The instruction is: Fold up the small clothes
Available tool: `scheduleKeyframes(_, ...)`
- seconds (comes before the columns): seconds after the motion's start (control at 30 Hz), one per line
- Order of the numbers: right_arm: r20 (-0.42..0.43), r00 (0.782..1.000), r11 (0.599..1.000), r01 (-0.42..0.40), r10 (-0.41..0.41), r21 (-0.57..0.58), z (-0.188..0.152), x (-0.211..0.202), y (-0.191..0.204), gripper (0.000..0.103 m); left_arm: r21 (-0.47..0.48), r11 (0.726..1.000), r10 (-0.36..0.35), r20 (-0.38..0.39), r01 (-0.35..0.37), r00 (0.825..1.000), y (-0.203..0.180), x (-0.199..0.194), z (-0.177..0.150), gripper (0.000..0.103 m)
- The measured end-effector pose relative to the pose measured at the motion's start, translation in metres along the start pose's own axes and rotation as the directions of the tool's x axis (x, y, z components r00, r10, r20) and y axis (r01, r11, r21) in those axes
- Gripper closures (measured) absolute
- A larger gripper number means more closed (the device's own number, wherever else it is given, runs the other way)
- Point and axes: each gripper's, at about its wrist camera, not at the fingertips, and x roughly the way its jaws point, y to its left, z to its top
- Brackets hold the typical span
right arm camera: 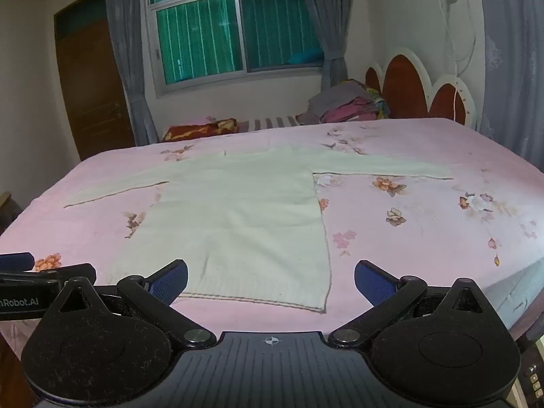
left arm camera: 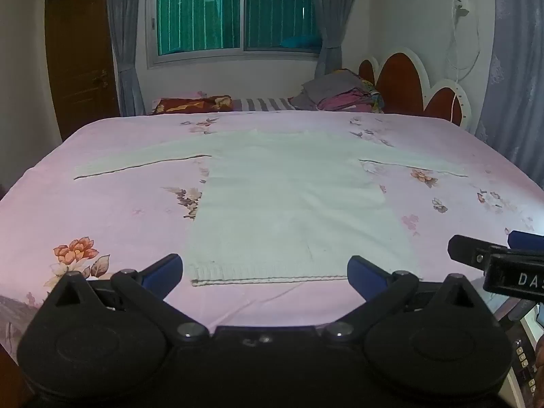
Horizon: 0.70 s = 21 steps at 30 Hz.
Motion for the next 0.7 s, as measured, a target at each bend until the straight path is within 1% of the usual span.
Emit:
scheduleKeyframes(0.2,0.004,1.000,1.000,-0.001,0.001,0.002,-0.0010,-0.0008,-0.0016,0.000,0.003,1.000,0.009,0.002,-0.009,1.000,-0.0061,-0.0031,0.0017,0.000)
scheduleKeyframes(0.43,0.003,1.000,1.000,-0.004,0.004,0.000,0.0008,0.0041,0.0036,0.000,-0.004,1.000,0.006,0.002,-0.006,1.000,0.0001,-0.0040,0.0016,0.000)
scheduleKeyframes(0.7,0.005,1.000,1.000,-0.008,0.008,0.008,0.0026,-0.0007,0.0027,0.000,0.001,1.000,0.009,0.003,-0.009,1.000,0.0000,-0.0043,0.0016,0.000)
